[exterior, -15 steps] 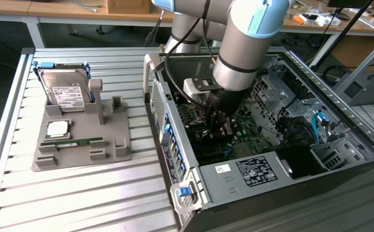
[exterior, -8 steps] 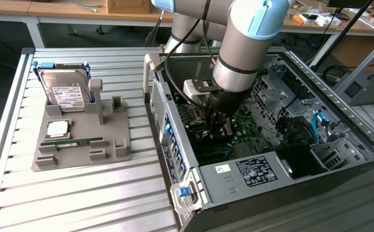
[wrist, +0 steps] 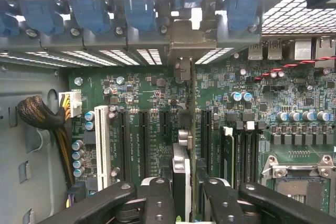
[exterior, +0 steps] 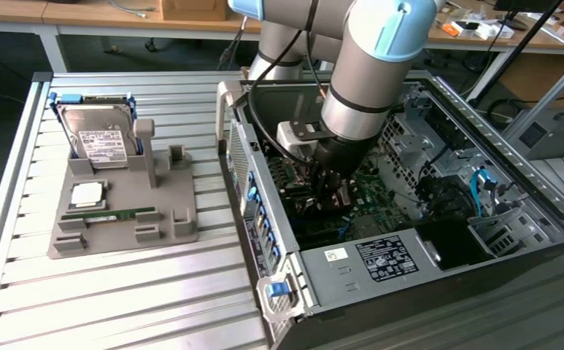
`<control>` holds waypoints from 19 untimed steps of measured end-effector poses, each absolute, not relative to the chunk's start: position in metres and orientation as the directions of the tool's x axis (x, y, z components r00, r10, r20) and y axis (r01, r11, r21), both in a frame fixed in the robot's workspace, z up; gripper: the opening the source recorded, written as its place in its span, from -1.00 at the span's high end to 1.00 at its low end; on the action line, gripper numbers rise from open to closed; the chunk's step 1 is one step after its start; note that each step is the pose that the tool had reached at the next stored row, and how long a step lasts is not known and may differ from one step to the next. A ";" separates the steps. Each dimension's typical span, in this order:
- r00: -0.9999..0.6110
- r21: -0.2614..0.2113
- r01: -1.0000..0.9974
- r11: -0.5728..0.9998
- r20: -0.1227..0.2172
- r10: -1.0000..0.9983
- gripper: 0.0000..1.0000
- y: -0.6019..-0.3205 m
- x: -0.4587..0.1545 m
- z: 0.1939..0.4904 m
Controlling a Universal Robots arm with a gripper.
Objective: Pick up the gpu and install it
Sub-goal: 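Insert the gpu into the slot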
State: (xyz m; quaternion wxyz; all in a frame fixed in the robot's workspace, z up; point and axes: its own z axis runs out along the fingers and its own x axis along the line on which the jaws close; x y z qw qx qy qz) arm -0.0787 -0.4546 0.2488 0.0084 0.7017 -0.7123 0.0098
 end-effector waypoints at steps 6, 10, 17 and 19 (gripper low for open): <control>-0.015 -0.002 -1.000 0.015 0.025 -1.000 0.44 -0.455 -0.079 0.249; -0.015 -0.002 -1.000 0.015 0.026 -1.000 0.32 -0.455 -0.079 0.249; -0.015 -0.003 -1.000 0.015 0.026 -1.000 0.32 -0.455 -0.079 0.263; -0.015 -0.003 -1.000 0.015 0.027 -1.000 0.32 -0.455 -0.079 0.267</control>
